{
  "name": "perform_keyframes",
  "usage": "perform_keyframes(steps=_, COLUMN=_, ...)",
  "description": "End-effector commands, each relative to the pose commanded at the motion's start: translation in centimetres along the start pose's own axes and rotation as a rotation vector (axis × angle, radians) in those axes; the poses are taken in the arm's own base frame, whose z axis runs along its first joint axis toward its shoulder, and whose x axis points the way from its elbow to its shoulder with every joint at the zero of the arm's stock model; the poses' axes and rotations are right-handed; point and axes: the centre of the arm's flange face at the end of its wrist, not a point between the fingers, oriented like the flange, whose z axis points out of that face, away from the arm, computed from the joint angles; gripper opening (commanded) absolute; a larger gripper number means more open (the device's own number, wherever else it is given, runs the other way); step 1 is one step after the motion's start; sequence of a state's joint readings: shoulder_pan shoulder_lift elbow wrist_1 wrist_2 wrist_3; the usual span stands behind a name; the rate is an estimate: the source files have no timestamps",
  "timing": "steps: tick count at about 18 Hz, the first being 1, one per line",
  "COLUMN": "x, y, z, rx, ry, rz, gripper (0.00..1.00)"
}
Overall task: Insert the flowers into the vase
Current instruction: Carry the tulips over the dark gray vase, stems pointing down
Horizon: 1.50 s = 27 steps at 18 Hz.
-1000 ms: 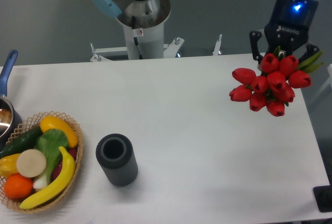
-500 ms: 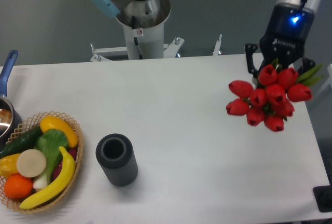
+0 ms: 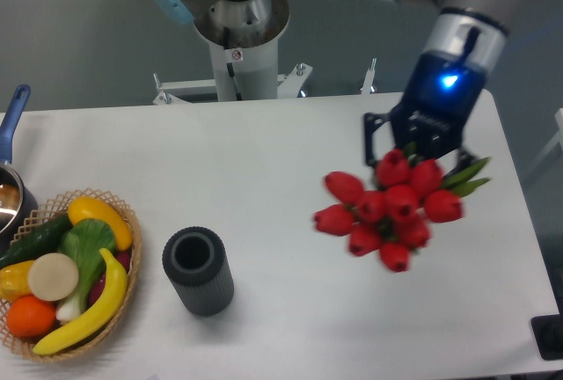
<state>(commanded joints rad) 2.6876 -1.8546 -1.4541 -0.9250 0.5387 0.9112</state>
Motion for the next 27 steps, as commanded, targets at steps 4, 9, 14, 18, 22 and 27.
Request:
perform_keyframes(steps=4, x=2.3, y=-0.2, z=0.7, rx=0.076, ry=0.087, rz=-0.013, gripper=0.37)
perform_keyframes(steps=9, x=5.2, y=-0.9, z=0.9, rx=0.153, ry=0.156, rz=0.015, gripper=0.37)
perform_keyframes(steps=14, x=6.5, y=-2.1, z=1.7, rx=0.241, ry=0.233, rz=0.056, gripper=0.37)
perform_keyframes(steps=18, x=8.4, y=-2.8, z=4.0, rx=0.264, ry=0.293, rz=0.120, gripper=0.37)
perform_keyframes(steps=22, x=9.0, y=-2.9, z=6.2, rx=0.261, ry=0.329, rz=0.133, gripper=0.37)
perform_keyframes(steps=27, x=10.3, y=-2.5, z=8.0, rx=0.250, ry=0.365, rz=0.122, gripper=0.37)
